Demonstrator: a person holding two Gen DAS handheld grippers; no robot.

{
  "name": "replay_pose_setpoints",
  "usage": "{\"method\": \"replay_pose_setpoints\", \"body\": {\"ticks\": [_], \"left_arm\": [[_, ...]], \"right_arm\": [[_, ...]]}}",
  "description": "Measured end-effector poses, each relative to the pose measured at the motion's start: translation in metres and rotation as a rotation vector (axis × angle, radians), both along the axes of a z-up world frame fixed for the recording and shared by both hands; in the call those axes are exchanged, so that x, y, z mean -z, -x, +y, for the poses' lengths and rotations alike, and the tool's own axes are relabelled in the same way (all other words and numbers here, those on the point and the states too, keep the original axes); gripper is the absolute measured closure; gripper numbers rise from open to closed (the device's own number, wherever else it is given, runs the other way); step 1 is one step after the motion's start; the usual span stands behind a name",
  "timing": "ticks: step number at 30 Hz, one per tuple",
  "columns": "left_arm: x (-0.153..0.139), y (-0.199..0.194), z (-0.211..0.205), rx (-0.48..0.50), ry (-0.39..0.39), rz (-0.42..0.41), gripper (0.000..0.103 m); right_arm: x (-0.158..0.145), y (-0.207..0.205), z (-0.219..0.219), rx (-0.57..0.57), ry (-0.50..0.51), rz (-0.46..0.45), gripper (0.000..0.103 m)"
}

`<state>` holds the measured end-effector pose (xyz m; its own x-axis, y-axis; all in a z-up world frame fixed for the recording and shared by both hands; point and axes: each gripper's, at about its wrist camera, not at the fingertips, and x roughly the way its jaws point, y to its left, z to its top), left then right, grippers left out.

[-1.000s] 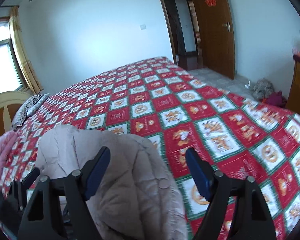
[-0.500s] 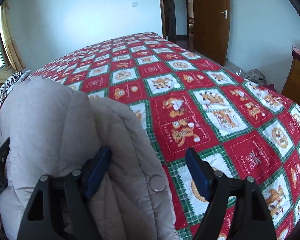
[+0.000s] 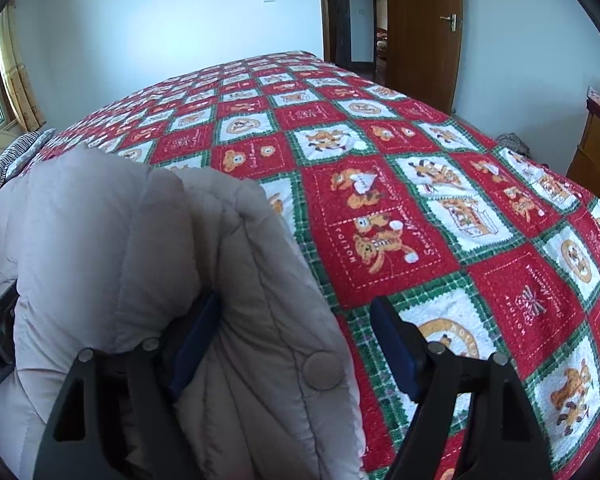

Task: Fold large clothes
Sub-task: 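Grasp the jacket bundle edge with the right gripper while the left gripper holds the bundle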

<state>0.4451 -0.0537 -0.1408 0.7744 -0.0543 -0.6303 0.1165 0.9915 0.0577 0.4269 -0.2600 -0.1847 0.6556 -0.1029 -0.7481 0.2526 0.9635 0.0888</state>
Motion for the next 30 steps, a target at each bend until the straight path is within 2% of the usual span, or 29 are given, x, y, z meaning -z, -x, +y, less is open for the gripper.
{"method": "replay_pose_setpoints", "body": {"ticks": [30], "left_arm": [[0.015,-0.015,0.001,-0.002,0.005,0.077,0.001]], "right_arm": [[0.015,-0.01,0.0,0.001,-0.014,0.077,0.019]]}}
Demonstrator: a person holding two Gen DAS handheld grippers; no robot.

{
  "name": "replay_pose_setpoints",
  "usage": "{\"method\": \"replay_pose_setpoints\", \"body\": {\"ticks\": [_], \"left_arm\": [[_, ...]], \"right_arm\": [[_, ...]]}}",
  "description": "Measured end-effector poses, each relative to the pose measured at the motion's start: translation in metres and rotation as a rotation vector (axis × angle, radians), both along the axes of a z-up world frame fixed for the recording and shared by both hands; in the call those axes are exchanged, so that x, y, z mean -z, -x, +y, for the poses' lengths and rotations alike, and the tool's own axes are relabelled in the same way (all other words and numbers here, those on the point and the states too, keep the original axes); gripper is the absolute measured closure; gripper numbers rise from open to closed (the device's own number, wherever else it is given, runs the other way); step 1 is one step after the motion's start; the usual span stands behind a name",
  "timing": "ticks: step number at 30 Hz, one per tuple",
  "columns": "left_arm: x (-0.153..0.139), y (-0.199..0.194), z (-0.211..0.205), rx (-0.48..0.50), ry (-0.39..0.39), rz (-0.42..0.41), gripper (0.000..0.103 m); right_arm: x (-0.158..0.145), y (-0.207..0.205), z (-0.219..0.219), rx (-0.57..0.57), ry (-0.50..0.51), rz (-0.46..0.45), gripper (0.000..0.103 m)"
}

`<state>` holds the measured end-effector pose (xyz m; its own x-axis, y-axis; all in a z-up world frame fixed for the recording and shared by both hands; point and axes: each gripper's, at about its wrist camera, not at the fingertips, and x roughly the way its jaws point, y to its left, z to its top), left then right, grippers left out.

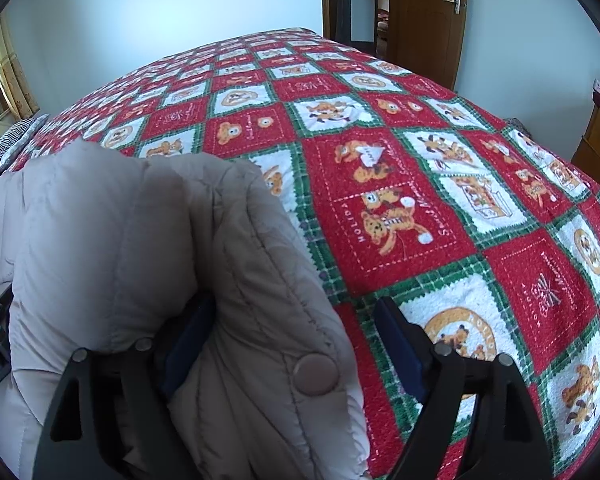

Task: Fold large clothes
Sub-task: 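Grasp the jacket bundle edge with the right gripper while the left gripper holds the bundle, then lift the jacket bundle with both grippers and carry it along the bed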

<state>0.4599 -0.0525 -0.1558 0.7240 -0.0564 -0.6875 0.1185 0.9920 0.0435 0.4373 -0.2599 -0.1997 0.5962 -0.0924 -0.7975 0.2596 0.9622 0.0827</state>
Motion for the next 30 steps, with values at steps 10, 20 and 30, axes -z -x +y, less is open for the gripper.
{"method": "replay_pose_setpoints", "body": {"ticks": [10,20,30], "left_arm": [[0.001,0.0,0.001,0.0,-0.002,0.002,0.001],[0.001,0.0,0.001,-0.002,-0.003,-0.001,0.001],[-0.018,0.037,0.041,0.015,0.063,-0.001,0.001]], "right_arm": [[0.001,0.0,0.0,-0.002,-0.007,0.003,0.018],[0.002,0.0,0.0,-0.003,-0.013,0.003,0.017],[0.003,0.006,-0.007,-0.055,-0.081,-0.005,0.015]]}}
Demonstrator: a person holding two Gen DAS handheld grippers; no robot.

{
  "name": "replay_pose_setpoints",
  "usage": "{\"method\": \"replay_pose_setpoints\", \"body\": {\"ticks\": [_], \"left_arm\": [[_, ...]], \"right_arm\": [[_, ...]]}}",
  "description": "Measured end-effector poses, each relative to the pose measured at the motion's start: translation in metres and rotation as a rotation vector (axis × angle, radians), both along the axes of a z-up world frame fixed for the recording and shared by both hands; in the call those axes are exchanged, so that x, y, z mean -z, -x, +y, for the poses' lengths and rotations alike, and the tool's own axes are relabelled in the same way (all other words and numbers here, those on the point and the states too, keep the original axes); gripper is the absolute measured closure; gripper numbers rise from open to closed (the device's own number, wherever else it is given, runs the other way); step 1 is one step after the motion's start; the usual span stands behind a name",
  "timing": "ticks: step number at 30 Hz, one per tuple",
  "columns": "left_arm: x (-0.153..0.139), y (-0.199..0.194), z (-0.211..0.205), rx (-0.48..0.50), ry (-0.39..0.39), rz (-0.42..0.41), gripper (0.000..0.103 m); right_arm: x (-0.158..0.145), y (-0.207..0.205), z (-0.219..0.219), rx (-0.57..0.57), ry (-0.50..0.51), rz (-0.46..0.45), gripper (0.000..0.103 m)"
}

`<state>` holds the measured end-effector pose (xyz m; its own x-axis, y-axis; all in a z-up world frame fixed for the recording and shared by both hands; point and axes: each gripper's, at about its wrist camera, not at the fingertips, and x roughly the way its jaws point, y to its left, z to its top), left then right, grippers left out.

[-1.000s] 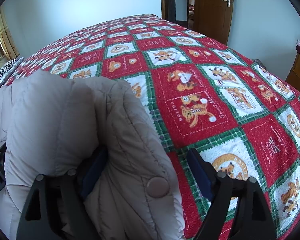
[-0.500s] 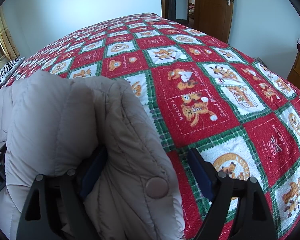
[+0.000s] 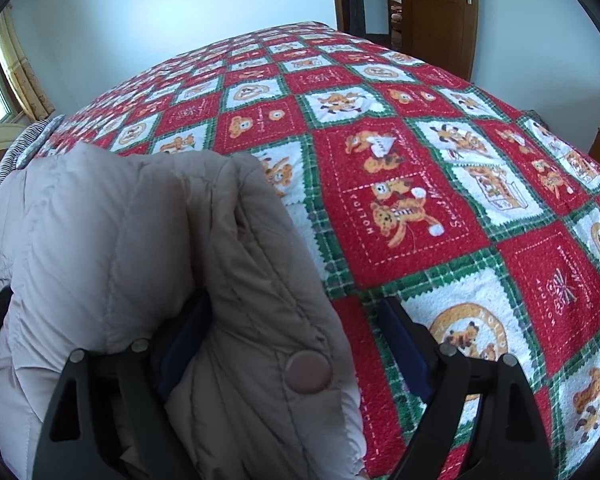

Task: Fold large clothes
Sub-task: 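Lift the jacket bundle with both grippers and carry it along the bed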

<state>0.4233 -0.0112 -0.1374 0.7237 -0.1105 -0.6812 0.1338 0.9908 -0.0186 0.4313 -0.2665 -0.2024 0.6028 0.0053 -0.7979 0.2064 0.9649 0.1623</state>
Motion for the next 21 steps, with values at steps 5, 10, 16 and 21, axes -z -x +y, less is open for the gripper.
{"method": "replay_pose_setpoints", "body": {"ticks": [5,10,16,21], "left_arm": [[-0.002,0.04,0.046,-0.023,0.059,-0.011,0.001],[0.029,0.046,0.066,0.016,0.231,0.116,0.001],[0.044,0.038,0.056,0.04,0.339,0.146,0.001],[0.037,0.035,0.04,0.086,0.287,0.128,0.001]], "right_arm": [[-0.004,0.014,-0.008,-0.015,-0.062,-0.018,0.014],[-0.002,0.027,-0.011,-0.012,-0.115,-0.013,0.01],[0.001,0.028,-0.01,-0.037,-0.118,-0.039,0.012],[0.0,0.028,0.0,-0.124,-0.125,-0.072,0.046]]}}
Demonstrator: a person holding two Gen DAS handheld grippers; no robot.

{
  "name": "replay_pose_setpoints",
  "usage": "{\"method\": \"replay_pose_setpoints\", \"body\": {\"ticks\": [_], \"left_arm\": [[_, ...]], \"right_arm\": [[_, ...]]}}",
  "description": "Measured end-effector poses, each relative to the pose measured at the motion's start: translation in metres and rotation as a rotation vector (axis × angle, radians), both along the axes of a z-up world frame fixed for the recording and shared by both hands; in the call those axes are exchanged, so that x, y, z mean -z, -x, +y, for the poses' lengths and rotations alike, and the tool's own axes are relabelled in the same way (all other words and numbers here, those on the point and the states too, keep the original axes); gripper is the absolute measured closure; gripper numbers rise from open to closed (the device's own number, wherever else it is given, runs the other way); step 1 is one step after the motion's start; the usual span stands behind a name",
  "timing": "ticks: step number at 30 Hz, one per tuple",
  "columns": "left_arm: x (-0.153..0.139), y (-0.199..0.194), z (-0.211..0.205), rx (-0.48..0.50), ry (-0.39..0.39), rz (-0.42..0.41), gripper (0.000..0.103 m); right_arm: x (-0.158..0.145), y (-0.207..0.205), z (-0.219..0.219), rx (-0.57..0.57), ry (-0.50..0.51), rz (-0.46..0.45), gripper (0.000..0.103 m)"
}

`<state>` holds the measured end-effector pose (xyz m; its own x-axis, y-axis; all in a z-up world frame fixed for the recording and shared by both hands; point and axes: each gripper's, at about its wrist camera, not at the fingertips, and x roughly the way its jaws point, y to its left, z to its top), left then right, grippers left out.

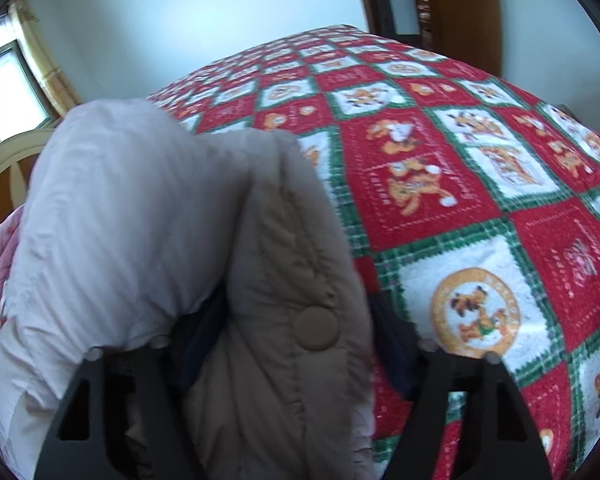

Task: Fold large clothes
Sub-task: 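Lift the jacket bundle with both grippers and carry it along the bed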

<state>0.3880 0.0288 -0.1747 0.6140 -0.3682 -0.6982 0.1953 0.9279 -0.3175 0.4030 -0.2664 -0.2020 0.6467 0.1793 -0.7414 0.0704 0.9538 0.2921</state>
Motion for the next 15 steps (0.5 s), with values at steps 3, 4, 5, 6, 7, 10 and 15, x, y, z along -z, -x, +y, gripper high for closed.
{"method": "replay_pose_setpoints", "body": {"ticks": [3,4,5,6,7,10,15], "left_arm": [[-0.004,0.0,-0.007,0.032,-0.018,-0.021,0.003],[-0.003,0.0,-0.006,0.049,0.001,-0.021,0.012],[-0.004,0.002,-0.007,0.069,0.024,-0.024,0.016],[-0.006,0.004,-0.008,0.075,0.018,-0.035,0.02],[-0.007,0.005,-0.01,0.081,0.007,-0.045,0.025],[-0.014,0.012,-0.016,0.103,-0.031,-0.072,0.038],[-0.026,0.024,-0.023,0.11,-0.108,-0.118,0.056]], "right_arm": [[0.002,-0.001,0.004,-0.03,-0.023,-0.003,0.054],[0.002,-0.001,0.003,-0.034,-0.037,-0.004,0.057],[0.004,-0.002,0.001,-0.039,-0.054,-0.007,0.058],[0.004,-0.002,0.0,-0.046,-0.068,-0.01,0.061],[0.005,-0.002,-0.001,-0.055,-0.087,-0.014,0.067],[0.006,-0.001,-0.004,-0.071,-0.145,-0.022,0.076],[0.003,0.003,-0.004,-0.063,-0.175,-0.037,0.082]]}}
